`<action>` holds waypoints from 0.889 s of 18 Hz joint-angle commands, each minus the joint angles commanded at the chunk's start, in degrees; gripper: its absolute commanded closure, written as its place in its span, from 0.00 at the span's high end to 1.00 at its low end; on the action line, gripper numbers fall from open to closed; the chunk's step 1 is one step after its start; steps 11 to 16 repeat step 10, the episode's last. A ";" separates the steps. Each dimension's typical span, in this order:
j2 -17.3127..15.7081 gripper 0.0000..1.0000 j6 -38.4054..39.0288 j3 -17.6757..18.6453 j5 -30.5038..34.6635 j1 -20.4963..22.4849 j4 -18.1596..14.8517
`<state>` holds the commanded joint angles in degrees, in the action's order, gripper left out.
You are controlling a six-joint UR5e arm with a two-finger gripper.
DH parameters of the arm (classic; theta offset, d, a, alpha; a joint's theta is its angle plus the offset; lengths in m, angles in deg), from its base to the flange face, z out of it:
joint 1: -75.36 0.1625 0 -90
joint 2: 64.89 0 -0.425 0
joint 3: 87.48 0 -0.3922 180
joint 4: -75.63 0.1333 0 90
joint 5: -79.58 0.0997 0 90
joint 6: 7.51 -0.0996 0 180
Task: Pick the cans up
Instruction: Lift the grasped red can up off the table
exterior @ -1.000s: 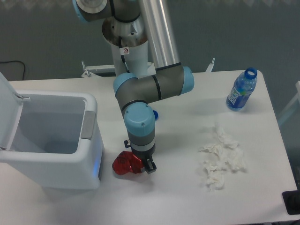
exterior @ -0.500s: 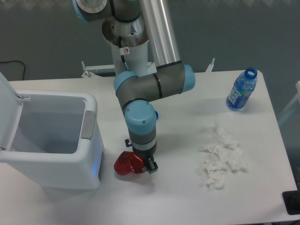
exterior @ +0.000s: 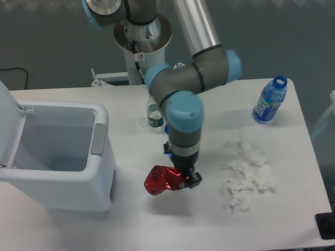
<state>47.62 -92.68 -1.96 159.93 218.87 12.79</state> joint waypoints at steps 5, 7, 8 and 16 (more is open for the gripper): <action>-2.99 0.52 -0.26 -0.18 -3.63 3.00 -2.37; -3.44 0.52 -0.26 -0.18 -3.63 3.09 -2.47; -3.44 0.52 -0.26 -0.18 -3.63 3.09 -2.47; -3.53 0.52 -0.26 -0.18 -3.63 3.09 -2.47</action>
